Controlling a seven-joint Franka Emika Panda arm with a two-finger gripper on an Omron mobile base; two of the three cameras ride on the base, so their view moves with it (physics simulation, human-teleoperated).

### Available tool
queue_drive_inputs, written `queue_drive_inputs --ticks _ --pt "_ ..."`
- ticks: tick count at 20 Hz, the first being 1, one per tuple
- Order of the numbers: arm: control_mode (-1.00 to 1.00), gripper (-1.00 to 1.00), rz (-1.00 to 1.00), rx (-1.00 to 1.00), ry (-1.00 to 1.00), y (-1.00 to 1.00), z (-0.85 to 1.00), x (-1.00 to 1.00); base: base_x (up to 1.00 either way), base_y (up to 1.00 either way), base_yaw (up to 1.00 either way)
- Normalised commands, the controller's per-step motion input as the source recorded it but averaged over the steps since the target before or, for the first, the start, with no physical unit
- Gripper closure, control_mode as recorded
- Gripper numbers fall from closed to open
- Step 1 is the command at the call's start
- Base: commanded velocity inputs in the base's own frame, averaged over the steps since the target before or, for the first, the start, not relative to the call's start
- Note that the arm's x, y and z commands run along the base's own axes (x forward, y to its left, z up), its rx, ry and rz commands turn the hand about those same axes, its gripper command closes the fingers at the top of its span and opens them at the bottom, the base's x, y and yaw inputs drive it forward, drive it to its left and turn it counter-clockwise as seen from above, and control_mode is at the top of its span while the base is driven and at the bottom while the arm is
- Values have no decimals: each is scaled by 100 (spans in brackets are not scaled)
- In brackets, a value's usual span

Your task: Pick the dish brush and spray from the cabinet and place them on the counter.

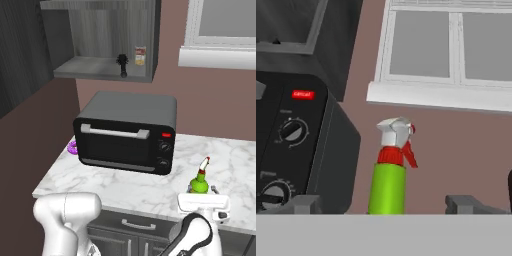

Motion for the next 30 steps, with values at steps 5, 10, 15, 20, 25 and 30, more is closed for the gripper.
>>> queue_drive_inputs --ticks 5,10,15,20,25,30 --pt "-100 -100 0 2 -12 0 49 -54 0 0 0" --pt "-100 -100 0 1 -10 13 66 -53 0 0 0" --pt "-100 -100 0 0 -3 47 61 -41 0 0 0" --pt "-100 -100 0 0 7 60 59 -29 0 0 0" --pt "-100 -100 0 0 11 47 73 -34 0 0 0" --pt "-100 -100 0 4 19 53 70 -17 0 0 0"
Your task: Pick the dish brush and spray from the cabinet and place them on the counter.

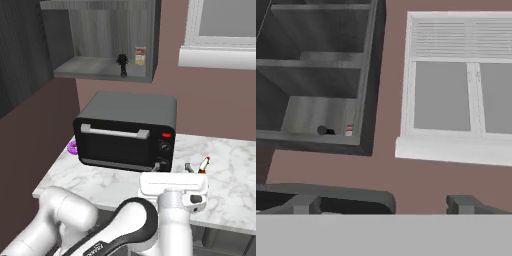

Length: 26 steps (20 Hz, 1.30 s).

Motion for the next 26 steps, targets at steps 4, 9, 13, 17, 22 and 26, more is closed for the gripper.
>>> queue_drive_inputs --ticks 4,9,13,17,22,26 --pt "-100 -100 0 6 30 60 50 0 0 0 0" --pt "-100 -100 0 4 39 55 43 0 0 0 0" --pt "-100 -100 0 4 42 51 42 -4 0 0 0" --pt "-100 -100 1 4 34 46 60 -13 0 0 0" --pt "-100 -100 3 3 29 42 54 -10 0 0 0" --pt "-100 -100 4 6 21 34 49 0 0 0 0"
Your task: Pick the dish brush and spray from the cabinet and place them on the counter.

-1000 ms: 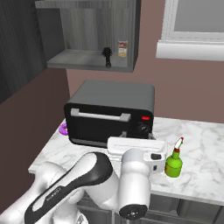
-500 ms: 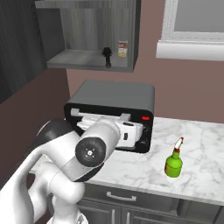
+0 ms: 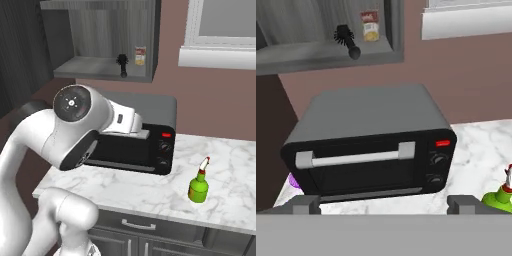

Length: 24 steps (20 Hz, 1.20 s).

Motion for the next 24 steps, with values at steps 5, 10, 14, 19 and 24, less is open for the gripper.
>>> queue_drive_inputs --ticks 5,10,14,19,24 --pt "-100 -100 5 15 12 10 32 0 0 0 0" --pt "-100 -100 7 13 2 5 9 0 0 0 0" --pt "-100 -100 10 0 -11 28 -17 -2 0 0 0" --pt "-100 -100 4 -6 -7 34 -7 0 0 0 0" --pt "-100 -100 0 -2 -1 8 25 0 0 0 0"
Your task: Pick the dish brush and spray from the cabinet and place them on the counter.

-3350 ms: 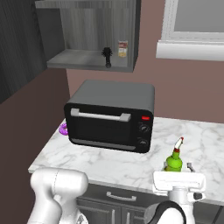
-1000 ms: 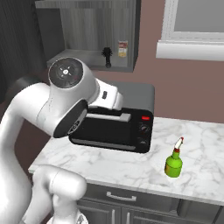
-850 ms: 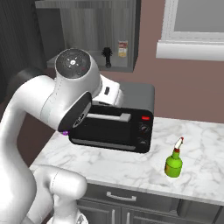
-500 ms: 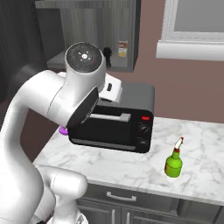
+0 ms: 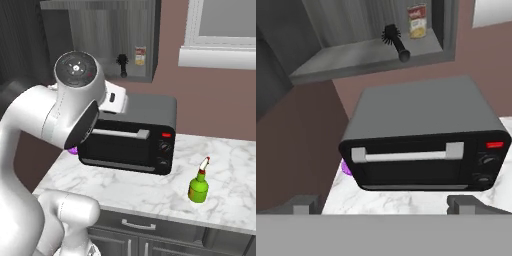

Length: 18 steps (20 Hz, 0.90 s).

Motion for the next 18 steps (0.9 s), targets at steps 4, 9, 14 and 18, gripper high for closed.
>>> queue_drive_inputs --ticks 4,9,14,18 --pt "-100 -100 0 0 0 10 39 0 0 0 0" --pt "-100 -100 0 -5 0 16 28 0 0 0 0" --pt "-100 -100 0 -12 -10 21 1 5 0 0 0" --pt "-100 -100 0 -15 -13 21 0 14 0 0 0"
